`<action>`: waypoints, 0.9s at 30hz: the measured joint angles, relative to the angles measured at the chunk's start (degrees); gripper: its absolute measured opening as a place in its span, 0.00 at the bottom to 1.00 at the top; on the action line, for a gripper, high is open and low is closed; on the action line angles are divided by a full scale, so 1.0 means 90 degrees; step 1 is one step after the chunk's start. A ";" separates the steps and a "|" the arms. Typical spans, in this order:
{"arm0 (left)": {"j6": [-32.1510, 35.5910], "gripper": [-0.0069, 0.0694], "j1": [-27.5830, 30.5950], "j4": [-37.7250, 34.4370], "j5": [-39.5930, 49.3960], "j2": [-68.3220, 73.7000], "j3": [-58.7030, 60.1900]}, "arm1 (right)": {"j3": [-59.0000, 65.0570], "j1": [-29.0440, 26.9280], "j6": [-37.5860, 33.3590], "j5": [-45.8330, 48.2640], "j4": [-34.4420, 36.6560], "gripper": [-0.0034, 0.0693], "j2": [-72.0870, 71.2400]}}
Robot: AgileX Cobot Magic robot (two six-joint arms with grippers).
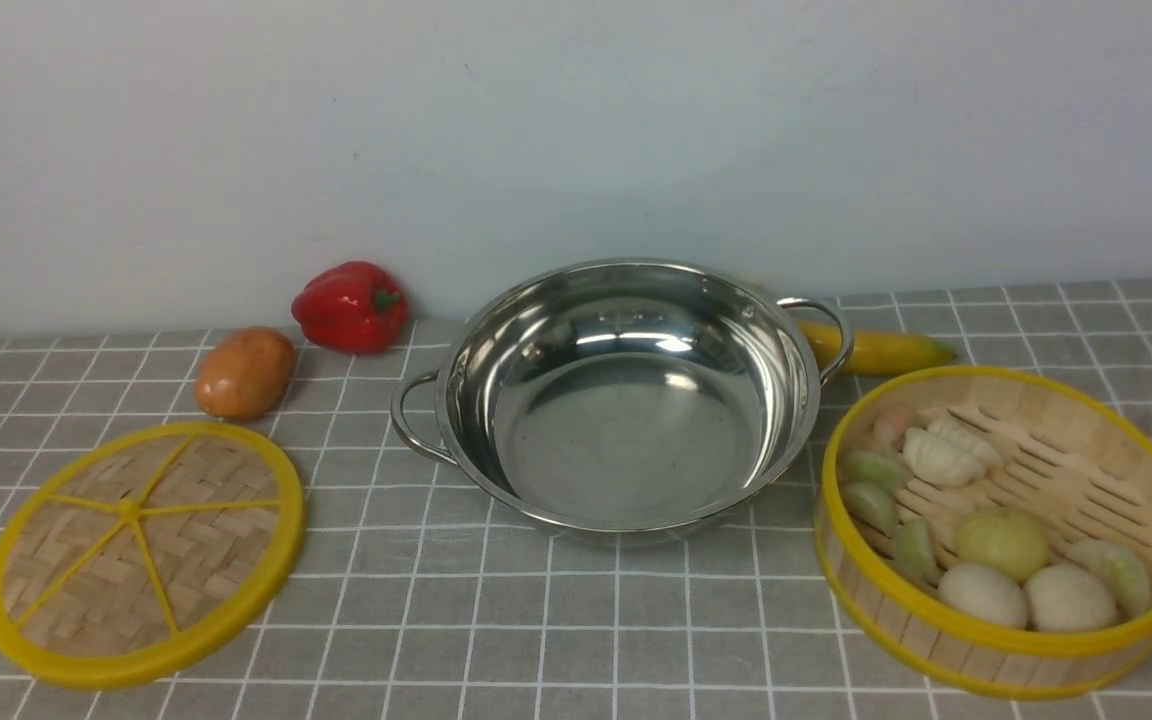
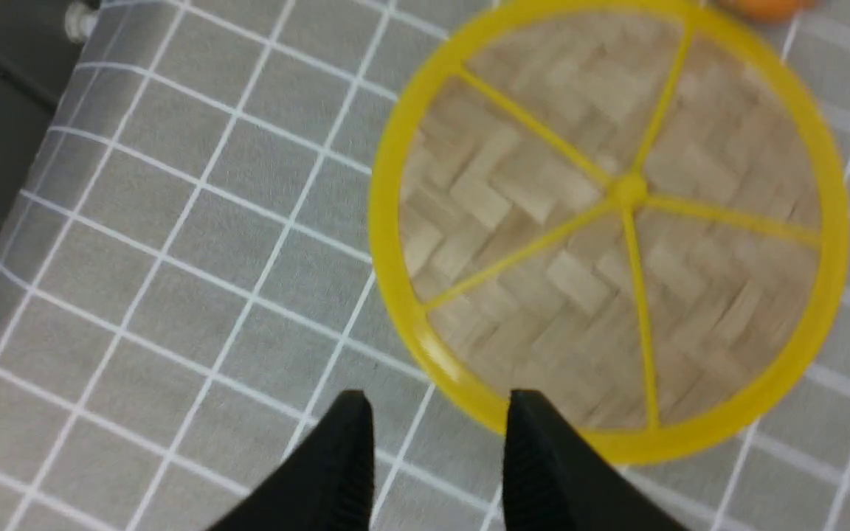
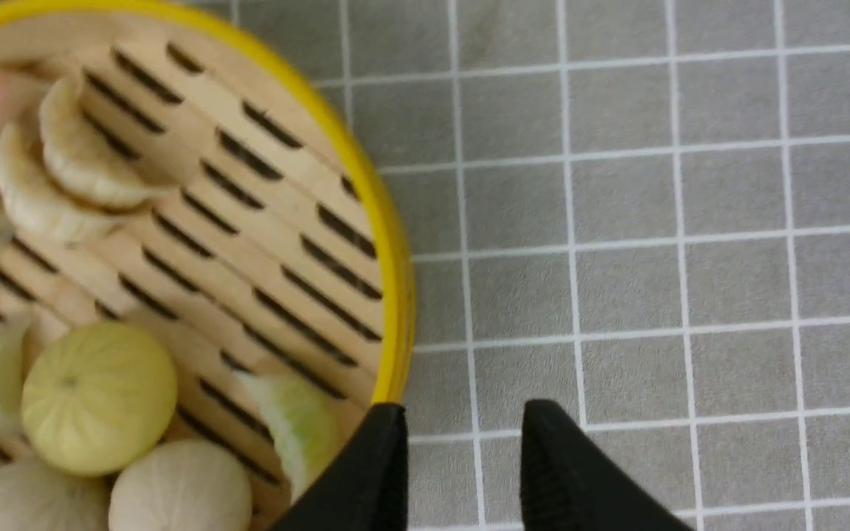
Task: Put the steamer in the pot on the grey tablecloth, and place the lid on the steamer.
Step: 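Reach for and grasp the rim of the bamboo steamer holding the buns with the right gripper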
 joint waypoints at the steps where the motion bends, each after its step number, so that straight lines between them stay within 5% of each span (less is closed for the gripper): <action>1: 0.0272 0.41 0.0063 -0.0362 -0.0031 0.0056 0.0001 | 0.0000 -0.0035 -0.0064 -0.0043 0.0108 0.38 0.0045; 8: 0.1910 0.41 -0.0641 -0.1589 -0.0041 0.0868 -0.0017 | 0.0000 -0.0043 -0.0465 -0.0324 0.0643 0.38 0.0670; 27: 0.2056 0.41 -0.1900 -0.1483 0.0149 0.1428 -0.0017 | 0.0000 -0.0043 -0.0596 -0.0515 0.0978 0.38 0.1983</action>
